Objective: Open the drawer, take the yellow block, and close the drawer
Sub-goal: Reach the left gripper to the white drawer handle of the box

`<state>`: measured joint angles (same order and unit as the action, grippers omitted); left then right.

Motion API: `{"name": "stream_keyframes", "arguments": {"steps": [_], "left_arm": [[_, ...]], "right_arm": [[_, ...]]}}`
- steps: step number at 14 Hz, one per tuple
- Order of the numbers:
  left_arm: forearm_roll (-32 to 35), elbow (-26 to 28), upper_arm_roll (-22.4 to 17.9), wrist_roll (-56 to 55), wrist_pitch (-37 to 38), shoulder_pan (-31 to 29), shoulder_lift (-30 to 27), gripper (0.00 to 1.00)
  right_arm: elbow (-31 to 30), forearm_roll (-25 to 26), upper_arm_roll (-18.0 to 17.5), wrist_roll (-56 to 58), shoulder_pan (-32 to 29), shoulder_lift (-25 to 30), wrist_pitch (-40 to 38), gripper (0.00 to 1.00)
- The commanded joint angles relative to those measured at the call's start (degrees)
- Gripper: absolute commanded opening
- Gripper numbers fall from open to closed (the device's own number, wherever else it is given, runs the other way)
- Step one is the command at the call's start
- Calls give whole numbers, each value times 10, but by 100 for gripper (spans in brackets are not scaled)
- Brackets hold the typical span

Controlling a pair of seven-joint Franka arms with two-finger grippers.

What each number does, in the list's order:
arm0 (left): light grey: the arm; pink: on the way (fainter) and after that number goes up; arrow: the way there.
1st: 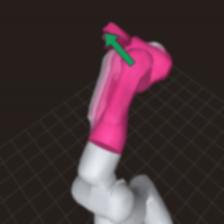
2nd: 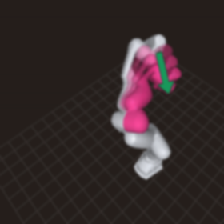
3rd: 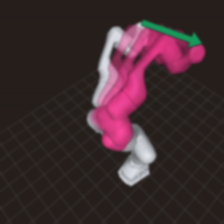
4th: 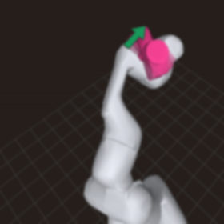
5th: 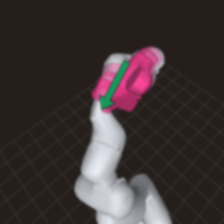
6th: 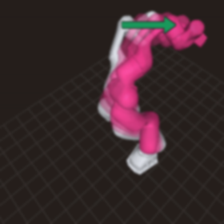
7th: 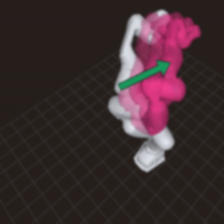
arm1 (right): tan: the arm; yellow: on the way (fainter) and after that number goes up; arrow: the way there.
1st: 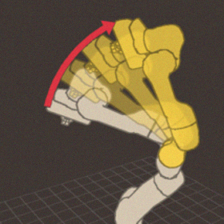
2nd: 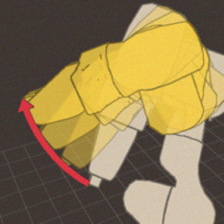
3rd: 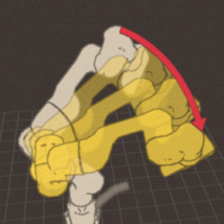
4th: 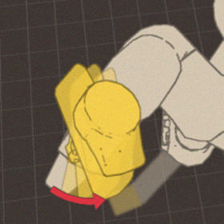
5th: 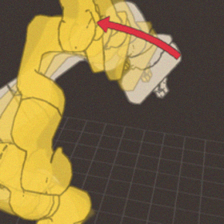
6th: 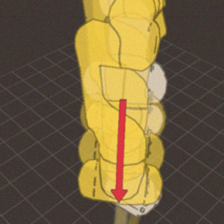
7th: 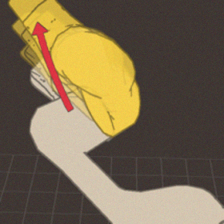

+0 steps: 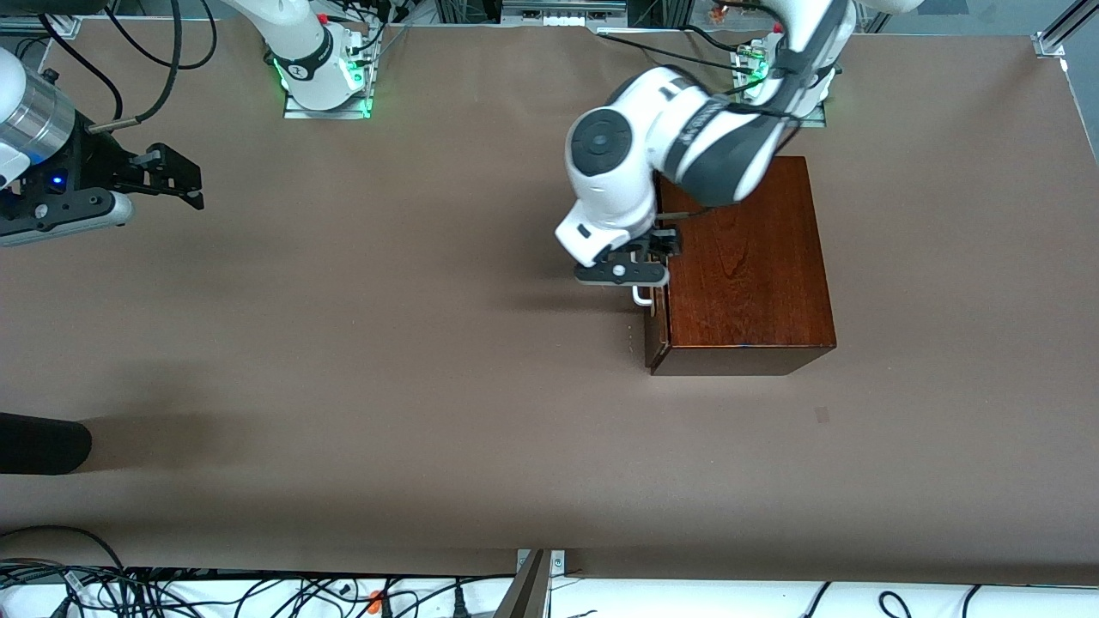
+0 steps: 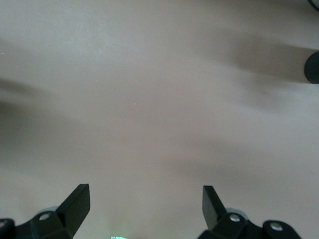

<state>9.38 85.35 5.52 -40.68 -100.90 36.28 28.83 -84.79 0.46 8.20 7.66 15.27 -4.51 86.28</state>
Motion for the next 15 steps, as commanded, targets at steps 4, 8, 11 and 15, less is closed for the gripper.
{"name": "stream_keyframes", "arguments": {"steps": [4, 8, 11, 15], "left_arm": [[14, 6, -7, -27, 4, 20, 27, 100], [14, 6, -7, -28, -10, 25, 41, 100], [14, 8, -8, -28, -25, 26, 52, 100], [56, 8, -7, -35, -27, 25, 61, 100]], "right_arm": [[2, 6, -5, -4, 3, 7, -3, 100], [2, 5, -2, -4, 2, 7, -4, 100], [2, 5, -2, -4, 3, 7, -3, 100], [2, 5, -2, -4, 2, 7, -3, 100]]}}
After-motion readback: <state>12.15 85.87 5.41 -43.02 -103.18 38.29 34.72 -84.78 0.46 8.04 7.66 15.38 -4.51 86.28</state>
